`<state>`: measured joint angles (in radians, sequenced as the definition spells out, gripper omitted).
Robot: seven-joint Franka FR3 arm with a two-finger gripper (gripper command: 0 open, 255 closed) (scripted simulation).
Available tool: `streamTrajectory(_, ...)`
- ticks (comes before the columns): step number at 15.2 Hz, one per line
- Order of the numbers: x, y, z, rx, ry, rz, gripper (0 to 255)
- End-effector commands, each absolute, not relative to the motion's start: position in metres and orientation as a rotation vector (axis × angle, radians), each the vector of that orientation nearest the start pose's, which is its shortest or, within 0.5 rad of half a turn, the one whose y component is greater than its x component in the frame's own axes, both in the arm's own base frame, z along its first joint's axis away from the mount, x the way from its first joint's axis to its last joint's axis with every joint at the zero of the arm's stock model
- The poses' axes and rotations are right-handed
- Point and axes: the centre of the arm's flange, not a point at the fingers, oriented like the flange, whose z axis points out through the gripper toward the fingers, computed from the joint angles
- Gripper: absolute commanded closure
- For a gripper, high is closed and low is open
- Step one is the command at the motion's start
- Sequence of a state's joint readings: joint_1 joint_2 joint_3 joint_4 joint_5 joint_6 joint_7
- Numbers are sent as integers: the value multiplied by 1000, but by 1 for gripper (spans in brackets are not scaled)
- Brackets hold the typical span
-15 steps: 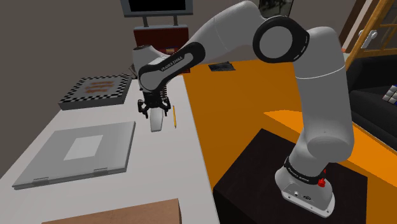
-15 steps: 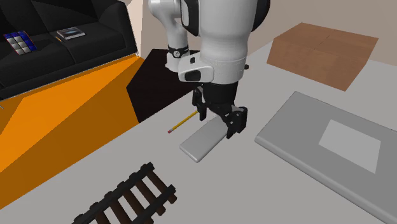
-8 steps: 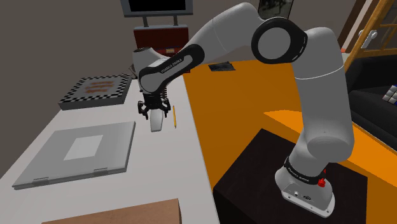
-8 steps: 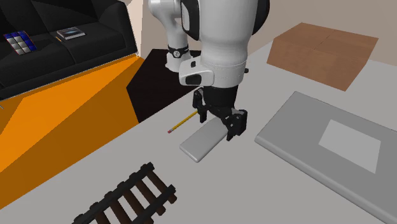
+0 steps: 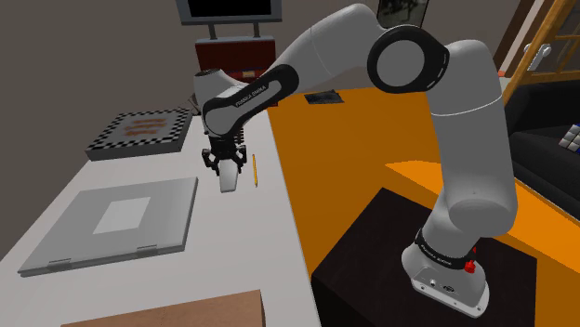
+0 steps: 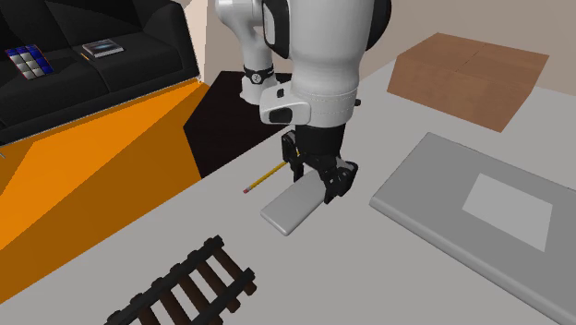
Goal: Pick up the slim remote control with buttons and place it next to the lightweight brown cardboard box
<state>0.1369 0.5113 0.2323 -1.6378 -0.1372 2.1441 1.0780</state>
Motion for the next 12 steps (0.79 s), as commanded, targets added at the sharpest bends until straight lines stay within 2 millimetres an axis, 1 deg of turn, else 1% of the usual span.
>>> streamTrajectory(1,644,222,327,-2965,1023,-15,255)
streamTrajectory(4,644,222,328,-2965,1023,-15,255)
streamTrajectory(12,644,222,370,-2965,1023,-16,255)
